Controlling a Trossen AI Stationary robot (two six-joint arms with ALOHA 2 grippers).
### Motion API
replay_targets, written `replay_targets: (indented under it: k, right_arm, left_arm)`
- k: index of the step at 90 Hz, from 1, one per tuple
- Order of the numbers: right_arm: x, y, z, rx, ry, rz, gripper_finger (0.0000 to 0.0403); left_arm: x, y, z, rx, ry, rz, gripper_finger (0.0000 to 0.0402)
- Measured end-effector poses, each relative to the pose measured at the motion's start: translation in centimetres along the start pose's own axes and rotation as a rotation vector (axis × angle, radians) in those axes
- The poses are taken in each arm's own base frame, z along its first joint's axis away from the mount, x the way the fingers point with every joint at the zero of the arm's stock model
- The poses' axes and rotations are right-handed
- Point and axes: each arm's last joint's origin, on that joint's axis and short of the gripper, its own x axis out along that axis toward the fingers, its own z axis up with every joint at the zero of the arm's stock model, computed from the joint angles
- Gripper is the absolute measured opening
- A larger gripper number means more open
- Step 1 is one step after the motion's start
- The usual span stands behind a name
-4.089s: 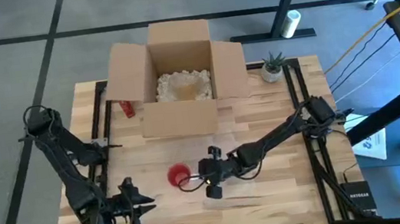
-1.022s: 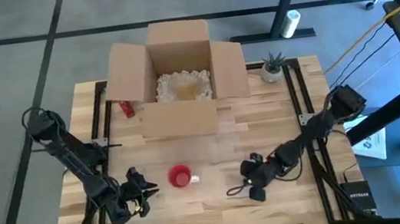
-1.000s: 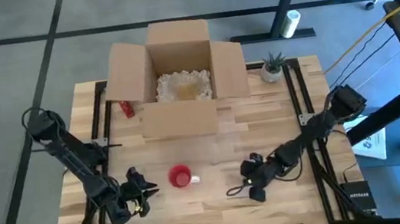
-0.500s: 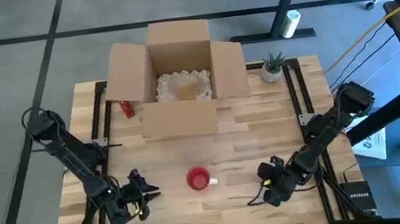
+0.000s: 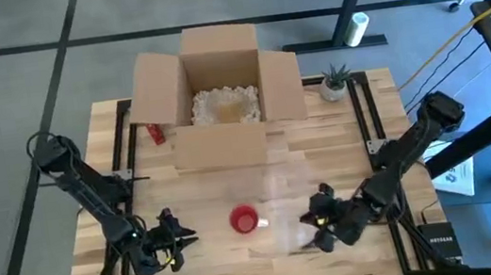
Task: Wrap mug
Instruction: Wrap the red mug with bubble wrap
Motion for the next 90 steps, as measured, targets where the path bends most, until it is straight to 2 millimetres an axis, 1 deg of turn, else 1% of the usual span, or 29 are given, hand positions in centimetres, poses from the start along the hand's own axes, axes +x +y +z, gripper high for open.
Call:
replay_targets:
  k: [10, 14, 21, 31, 45, 53, 62, 67, 72, 77, 81, 86, 90]
  right_arm:
    - [1.0, -0.3, 3.0, -0.034, -0.115, 0.079, 0.0000]
    - [1.4, -0.6, 3.9, -0.042, -0.138, 0.106, 0.0000]
    - [2.7, -1.3, 5.2, -0.045, -0.162, 0.144, 0.0000]
    - [5.1, -2.2, 5.9, -0.043, -0.157, 0.200, 0.0000]
    - [8.6, -2.8, 6.0, -0.036, -0.141, 0.273, 0.0000]
    - [10.2, -2.3, 6.6, -0.060, -0.125, 0.305, 0.0000]
    - [11.7, -1.3, 7.6, -0.125, -0.128, 0.337, 0.0004]
    - [12.1, -0.5, 8.4, -0.165, -0.146, 0.356, 0.0011]
    - [12.6, 0.1, 9.0, -0.204, -0.144, 0.357, 0.0024]
    - [12.8, 0.9, 10.0, -0.231, -0.159, 0.363, 0.0040]
    - [13.0, 1.1, 10.2, -0.252, -0.135, 0.353, 0.0054]
    - [13.2, 1.8, 11.0, -0.266, -0.149, 0.361, 0.0073]
    - [13.4, 1.9, 11.2, -0.276, -0.135, 0.354, 0.0088]
  left_arm:
    - [0.0, -0.1, 0.0, -0.007, -0.003, -0.007, 0.0074]
    - [0.0, -0.2, 0.1, -0.009, -0.008, -0.016, 0.0074]
    - [0.0, -0.4, 0.2, -0.003, -0.015, -0.030, 0.0074]
    - [0.0, -0.5, 0.2, -0.004, -0.015, -0.035, 0.0074]
    - [0.0, -0.5, 0.2, 0.000, -0.015, -0.034, 0.0074]
    - [0.0, -0.4, 0.2, 0.005, -0.015, -0.034, 0.0074]
    - [0.0, -0.4, 0.2, 0.008, -0.014, -0.032, 0.0074]
    - [0.0, -0.4, 0.2, 0.008, -0.014, -0.032, 0.0074]
    - [0.0, -0.4, 0.2, 0.007, -0.014, -0.032, 0.0074]
    - [-0.1, -0.4, 0.1, 0.007, -0.014, -0.033, 0.0074]
    - [-0.1, -0.4, 0.1, 0.007, -0.013, -0.034, 0.0074]
    - [-0.1, -0.4, 0.1, 0.007, -0.012, -0.034, 0.0074]
    - [-0.1, -0.4, 0.1, 0.007, -0.011, -0.035, 0.0074]
